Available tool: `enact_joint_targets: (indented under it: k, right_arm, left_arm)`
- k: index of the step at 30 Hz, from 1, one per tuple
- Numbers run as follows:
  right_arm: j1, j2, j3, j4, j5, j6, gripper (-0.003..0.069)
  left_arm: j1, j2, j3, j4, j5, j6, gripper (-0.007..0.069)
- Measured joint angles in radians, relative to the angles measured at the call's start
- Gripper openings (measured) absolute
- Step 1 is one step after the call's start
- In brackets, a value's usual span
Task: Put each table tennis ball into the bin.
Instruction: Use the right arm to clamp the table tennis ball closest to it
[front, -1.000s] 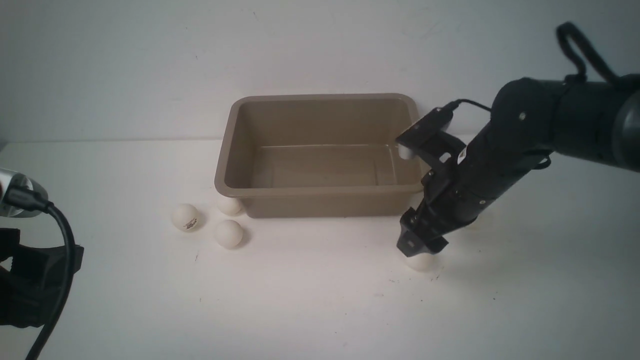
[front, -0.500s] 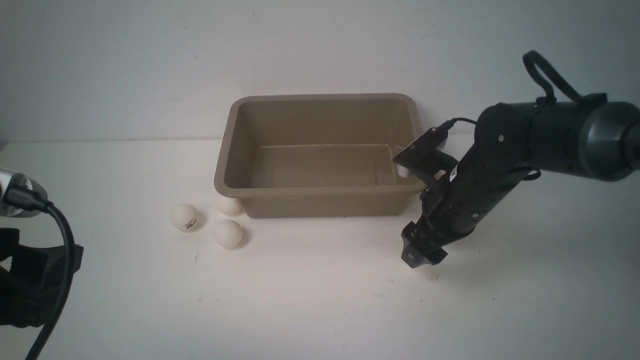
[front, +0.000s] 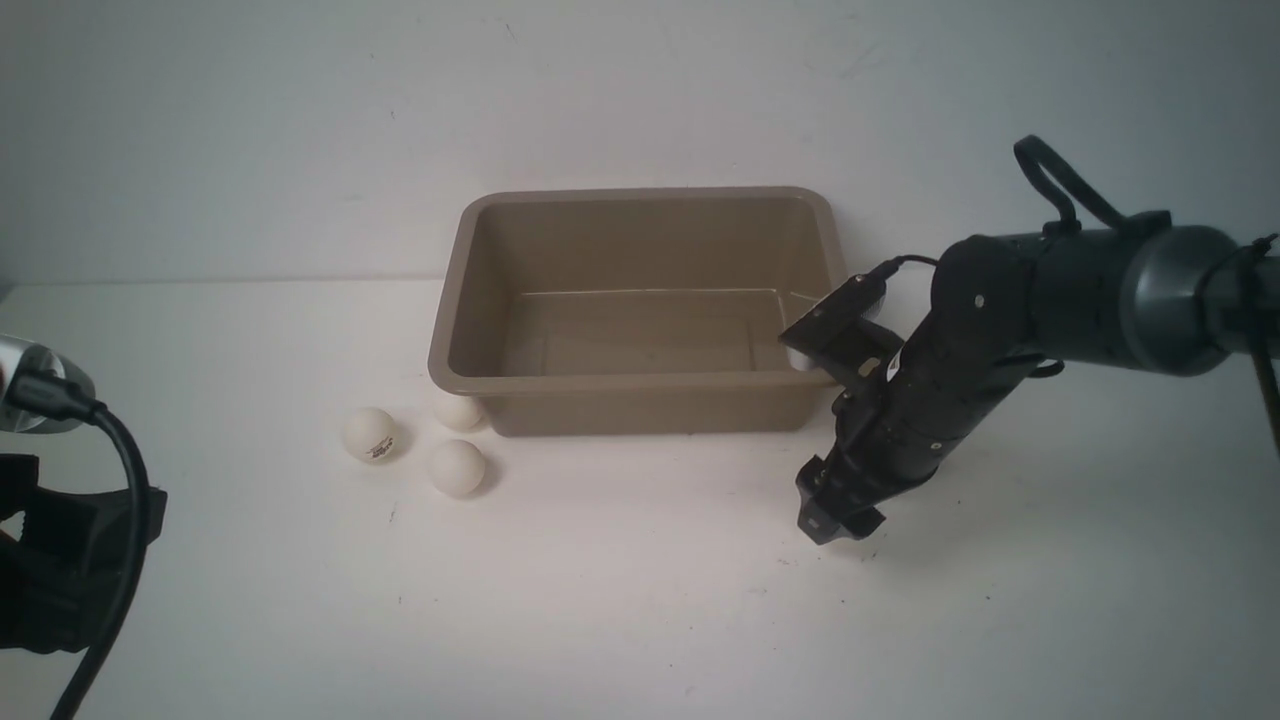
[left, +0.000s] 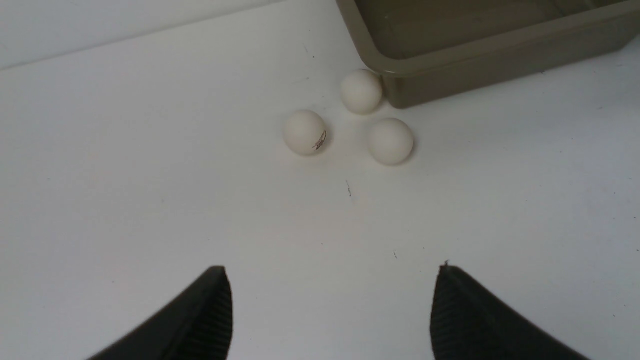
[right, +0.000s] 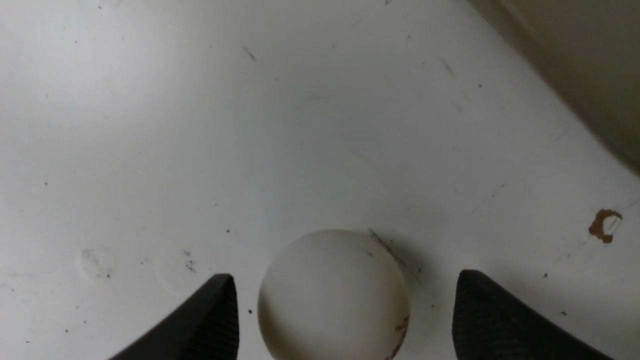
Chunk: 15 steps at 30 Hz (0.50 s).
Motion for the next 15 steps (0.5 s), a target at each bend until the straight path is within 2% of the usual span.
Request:
enact_joint_targets:
  k: [4,6,7,15]
  right_arm:
    - [0.000,0.000,0.000,0.001,-0.010,0.002,0.0436]
    - [0.000,0.000,0.000,0.002,-0.011,0.002,0.0353]
    - [0.000,0.000,0.000,0.002,-0.011,0.003,0.0341]
    - [0.000,-0.002,-0.001,-0.010,-0.002,0.003,0.0345]
  left_arm:
    - [0.000,0.000,0.000,0.000,-0.001,0.000,0.0479]
    - [0.000,0.000,0.000,0.000,-0.001,0.000,0.0479]
    - [0.000,0.000,0.000,0.000,-0.001,0.000,0.0479]
    - [0.000,0.000,0.000,0.000,-0.019,0.000,0.0479]
